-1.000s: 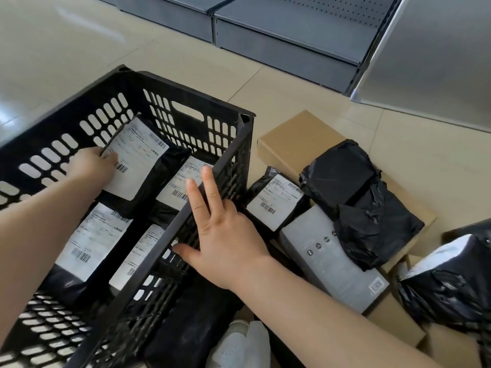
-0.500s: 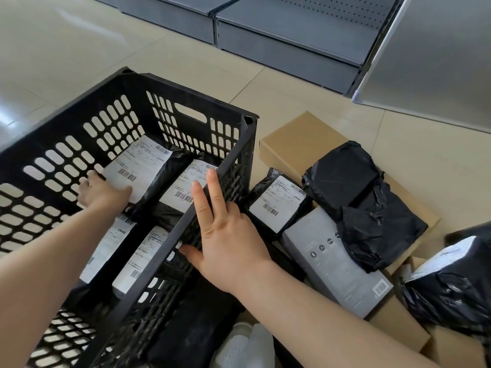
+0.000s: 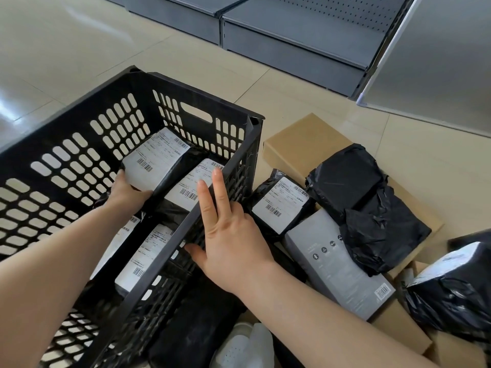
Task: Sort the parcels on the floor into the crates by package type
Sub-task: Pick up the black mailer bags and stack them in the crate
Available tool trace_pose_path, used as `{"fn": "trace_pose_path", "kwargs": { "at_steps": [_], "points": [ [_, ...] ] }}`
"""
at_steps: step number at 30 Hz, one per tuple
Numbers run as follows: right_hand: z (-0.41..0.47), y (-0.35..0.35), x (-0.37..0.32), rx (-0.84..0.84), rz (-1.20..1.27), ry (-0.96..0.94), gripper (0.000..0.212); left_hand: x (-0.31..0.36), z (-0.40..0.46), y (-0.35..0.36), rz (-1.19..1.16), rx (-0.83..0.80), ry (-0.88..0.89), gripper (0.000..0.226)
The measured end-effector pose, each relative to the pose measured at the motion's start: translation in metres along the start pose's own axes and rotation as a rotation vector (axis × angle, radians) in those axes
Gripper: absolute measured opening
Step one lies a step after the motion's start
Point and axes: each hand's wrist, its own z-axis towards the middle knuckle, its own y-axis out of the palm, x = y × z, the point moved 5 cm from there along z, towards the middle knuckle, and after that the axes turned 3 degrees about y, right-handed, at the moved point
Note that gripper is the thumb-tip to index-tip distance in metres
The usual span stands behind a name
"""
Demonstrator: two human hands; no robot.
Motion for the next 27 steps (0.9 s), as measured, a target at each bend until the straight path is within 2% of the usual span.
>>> {"fn": "trace_pose_path", "kwargs": {
  "at_steps": [5, 10, 16, 19, 23, 25, 27],
  "points": [
    [0.0, 0.002, 0.0, 0.005, 0.013, 0.001, 0.102, 0.011, -0.01, 0.001, 0.126, 0.13, 0.036, 0.101],
    [-0.001, 0.001, 0.006, 0.016, 0.12, -0.014, 0.096, 0.029, -0.026, 0.01, 0.154, 0.159, 0.164, 0.089],
    [-0.004, -0.011, 0.02, 0.013, 0.222, -0.078, 0.078, 0.061, -0.048, 0.014, 0.155, 0.051, 0.278, 0.076],
    [-0.011, -0.018, 0.029, -0.023, 0.285, -0.1, 0.073, 0.084, -0.07, 0.021, 0.049, -0.056, 0.324, 0.067],
    [-0.027, -0.023, 0.05, -0.086, 0.234, -0.116, 0.074, 0.133, -0.111, 0.021, -0.081, -0.106, 0.493, 0.052],
    [-0.037, -0.025, 0.07, -0.13, 0.187, -0.092, 0.074, 0.159, -0.135, 0.022, -0.026, -0.055, 0.631, 0.048],
    [-0.046, -0.027, 0.094, -0.173, 0.148, -0.054, 0.073, 0.181, -0.158, 0.027, 0.129, 0.009, 0.811, 0.049]
  ]
}}
